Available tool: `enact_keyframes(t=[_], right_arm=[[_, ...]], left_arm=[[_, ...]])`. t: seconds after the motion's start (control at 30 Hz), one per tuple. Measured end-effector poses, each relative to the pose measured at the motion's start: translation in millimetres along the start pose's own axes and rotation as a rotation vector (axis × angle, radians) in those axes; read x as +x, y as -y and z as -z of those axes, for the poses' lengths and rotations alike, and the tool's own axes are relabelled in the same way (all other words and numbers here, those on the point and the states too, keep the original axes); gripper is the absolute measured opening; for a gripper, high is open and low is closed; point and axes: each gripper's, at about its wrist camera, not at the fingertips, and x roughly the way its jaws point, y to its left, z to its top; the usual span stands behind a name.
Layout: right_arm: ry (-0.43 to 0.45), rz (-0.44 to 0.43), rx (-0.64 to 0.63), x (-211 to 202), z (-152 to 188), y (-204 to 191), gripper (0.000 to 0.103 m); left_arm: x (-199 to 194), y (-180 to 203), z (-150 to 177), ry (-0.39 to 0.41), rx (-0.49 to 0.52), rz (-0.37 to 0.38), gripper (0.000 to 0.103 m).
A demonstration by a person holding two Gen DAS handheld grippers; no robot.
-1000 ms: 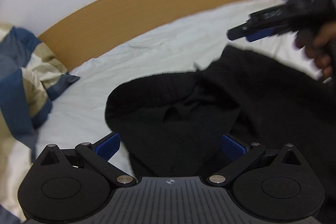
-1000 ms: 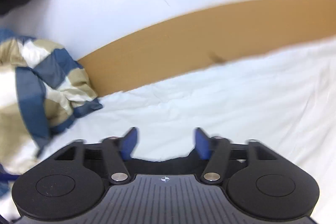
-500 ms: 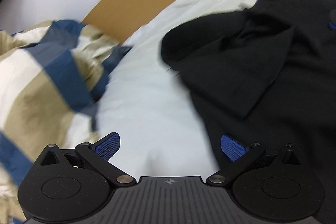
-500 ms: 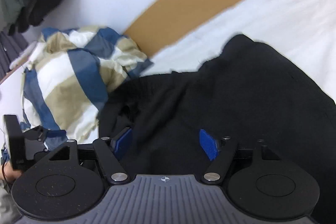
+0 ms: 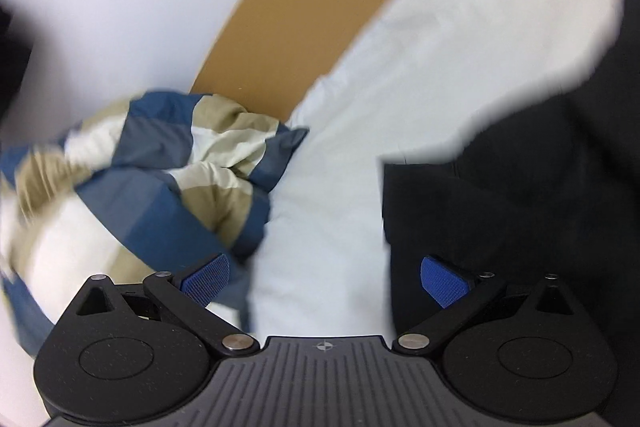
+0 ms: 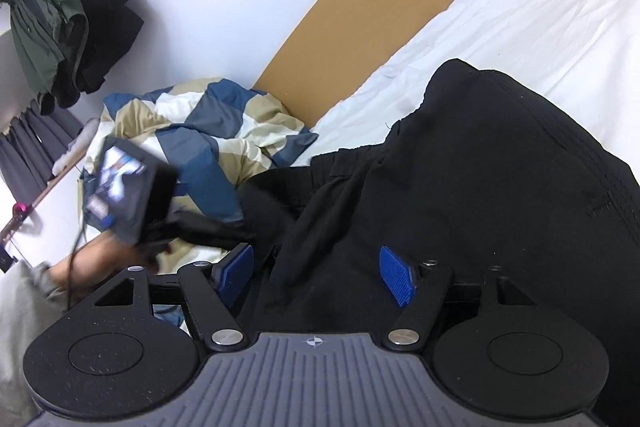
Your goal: Fold clothes
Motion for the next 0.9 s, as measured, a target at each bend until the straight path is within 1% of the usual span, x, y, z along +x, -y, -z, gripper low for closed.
enact_keyframes(t=[0.03,0.1,0.13,0.23,0.3,0.37,0.4,0.47,0.57,0.6,0.67,0.7,0.8,0.83,0.9], right_arm=[[0.000,-0.004,0.002,-2,-1,2,0.072],[-0.002,-0.014,0.005,-4,-2,4,0.072],[-0.003,-0.019,0.007,-4,-3,5,0.072],[-0.001,-0.044,0.026,-5,-5,9,0.072],[0.000,-0.053,0.033,-4,-5,11,0.073],[-0.002,-0.052,0.029,-4,-5,11,0.073],[-0.002,-0.052,0.030,-4,-5,11,0.073],[0.000,-0.053,0.032,-4,-4,11,0.073],[0.000,-0.045,0.025,-3,-3,9,0.073],[0.000,-0.043,0.024,-2,-2,9,0.073],[0.009,-0.048,0.033,-5,0,9,0.073],[0.012,-0.049,0.037,-6,0,9,0.073],[0.010,-0.048,0.038,-7,1,9,0.073],[0.009,-0.051,0.039,-6,1,9,0.073],[0.007,-0.057,0.042,-6,0,11,0.073]], left_arm=[[-2,-4,-7,0.024,-0.085,0.045,0.102],[-5,-10,-20,0.076,-0.254,0.188,0.102],[-9,-12,-23,0.099,-0.296,0.244,0.102],[-31,-25,-29,0.211,-0.380,0.256,0.102],[-53,-45,-27,0.282,-0.442,0.240,0.102],[-70,-65,-18,0.287,-0.402,0.278,0.103],[-74,-71,-10,0.249,-0.365,0.263,0.103],[-67,-73,8,0.125,-0.254,0.202,0.103],[-40,-54,30,-0.021,-0.130,-0.003,0.102],[-31,-48,31,-0.044,-0.150,-0.012,0.102],[-14,-35,25,-0.085,-0.265,0.034,0.102],[-7,-26,20,-0.094,-0.335,0.076,0.102],[12,3,5,-0.083,-0.547,0.249,0.102],[11,13,-1,-0.071,-0.601,0.290,0.102],[3,29,-13,-0.054,-0.613,0.258,0.102]])
